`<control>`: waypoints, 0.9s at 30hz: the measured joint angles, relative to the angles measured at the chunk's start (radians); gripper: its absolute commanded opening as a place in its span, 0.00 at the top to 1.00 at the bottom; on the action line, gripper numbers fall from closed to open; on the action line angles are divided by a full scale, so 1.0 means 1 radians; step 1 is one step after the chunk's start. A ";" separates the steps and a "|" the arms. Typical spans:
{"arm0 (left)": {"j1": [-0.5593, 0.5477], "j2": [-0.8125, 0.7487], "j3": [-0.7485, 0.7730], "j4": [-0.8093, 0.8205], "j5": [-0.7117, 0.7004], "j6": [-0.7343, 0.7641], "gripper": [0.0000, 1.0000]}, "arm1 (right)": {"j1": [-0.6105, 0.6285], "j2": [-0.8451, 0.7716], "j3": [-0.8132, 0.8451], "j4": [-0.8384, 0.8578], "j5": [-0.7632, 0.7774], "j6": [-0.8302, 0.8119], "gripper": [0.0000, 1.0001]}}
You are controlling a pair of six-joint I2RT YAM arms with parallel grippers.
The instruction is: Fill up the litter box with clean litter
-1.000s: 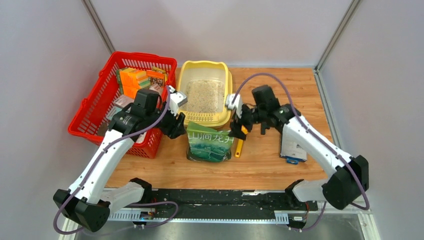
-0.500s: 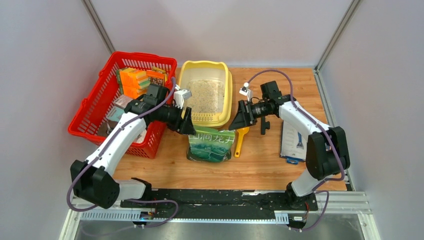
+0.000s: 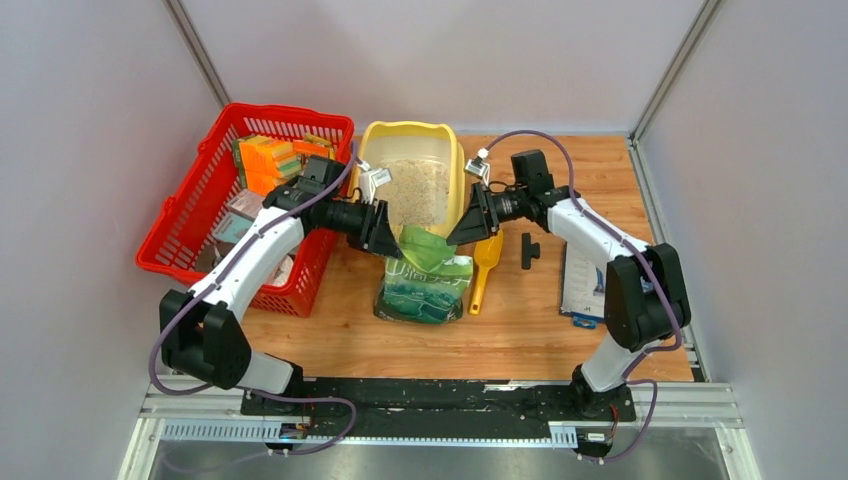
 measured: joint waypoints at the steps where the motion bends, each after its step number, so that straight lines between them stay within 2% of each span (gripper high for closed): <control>1: 0.001 0.000 0.008 0.003 0.010 0.001 0.58 | 0.000 -0.006 0.005 0.007 0.002 0.001 0.17; 6: 0.011 -0.011 0.013 0.018 0.048 0.025 0.68 | 0.000 -0.048 0.021 0.015 0.046 -0.008 0.26; 12: 0.012 -0.052 0.013 0.010 0.053 0.066 0.69 | 0.015 -0.058 0.070 -0.036 0.148 -0.102 0.33; 18: 0.012 -0.110 0.012 0.029 0.092 0.069 0.70 | 0.074 -0.058 0.111 -0.128 0.239 -0.217 0.48; 20: 0.013 -0.127 0.011 0.032 0.103 0.069 0.70 | 0.096 -0.057 0.126 -0.153 0.256 -0.249 0.46; 22: 0.014 -0.138 0.009 0.034 0.108 0.070 0.70 | 0.112 -0.053 0.146 -0.182 0.266 -0.280 0.37; 27: 0.032 -0.144 -0.006 0.029 0.085 0.060 0.46 | 0.133 -0.044 0.192 -0.228 0.338 -0.330 0.15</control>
